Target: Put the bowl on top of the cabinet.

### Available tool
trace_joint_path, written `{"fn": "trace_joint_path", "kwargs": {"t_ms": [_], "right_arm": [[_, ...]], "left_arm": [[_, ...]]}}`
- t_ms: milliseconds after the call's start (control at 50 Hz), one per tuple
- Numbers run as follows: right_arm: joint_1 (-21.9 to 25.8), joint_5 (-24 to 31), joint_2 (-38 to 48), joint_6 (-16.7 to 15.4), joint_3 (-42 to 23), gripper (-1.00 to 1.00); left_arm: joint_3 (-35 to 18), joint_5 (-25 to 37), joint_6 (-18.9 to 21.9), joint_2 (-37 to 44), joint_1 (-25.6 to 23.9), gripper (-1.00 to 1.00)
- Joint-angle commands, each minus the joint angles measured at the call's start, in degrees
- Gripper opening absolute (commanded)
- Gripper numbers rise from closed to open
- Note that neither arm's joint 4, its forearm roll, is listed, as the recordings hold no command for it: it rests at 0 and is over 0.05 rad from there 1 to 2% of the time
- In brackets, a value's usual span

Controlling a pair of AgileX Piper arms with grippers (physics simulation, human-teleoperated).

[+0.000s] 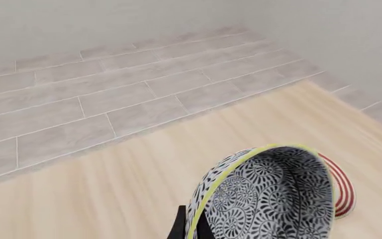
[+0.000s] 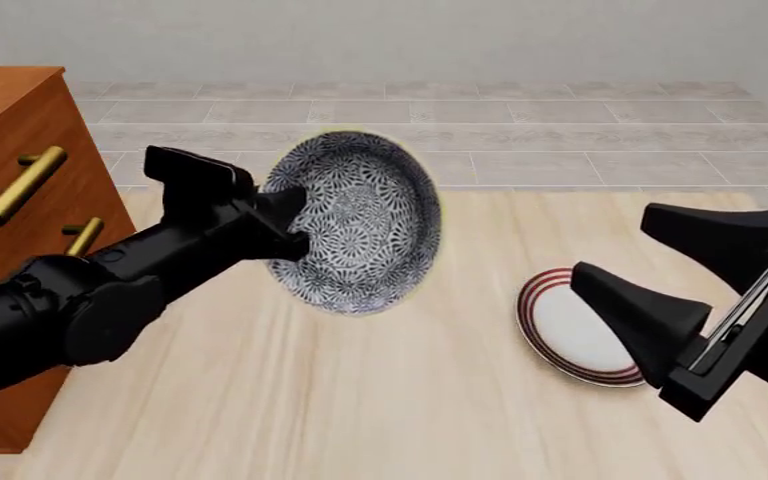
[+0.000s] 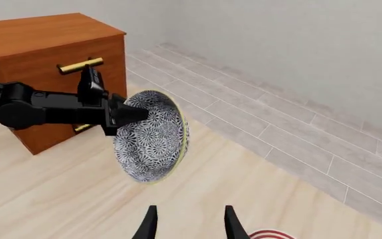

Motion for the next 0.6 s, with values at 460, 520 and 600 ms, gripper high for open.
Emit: {"fn": "trace_joint_path", "kwargs": {"t_ms": [460,520,600], "right_arm": [[0.53,-0.03,0.46,0.32,0.17,1.00],[0.60,-0.11,0.51,0.33,0.26,1.00],[0.70,-0.23,0.68,0.38,0.37,1.00]], "left_arm": [[-17.90,31.10,-7.42,-11.44,9.49,-1.00],[-18.69,32.06,-7.66,-11.77,11.08,-1.00],[-19.36,33.53,-10.62,-11.80,12.31,-1.00]]}}
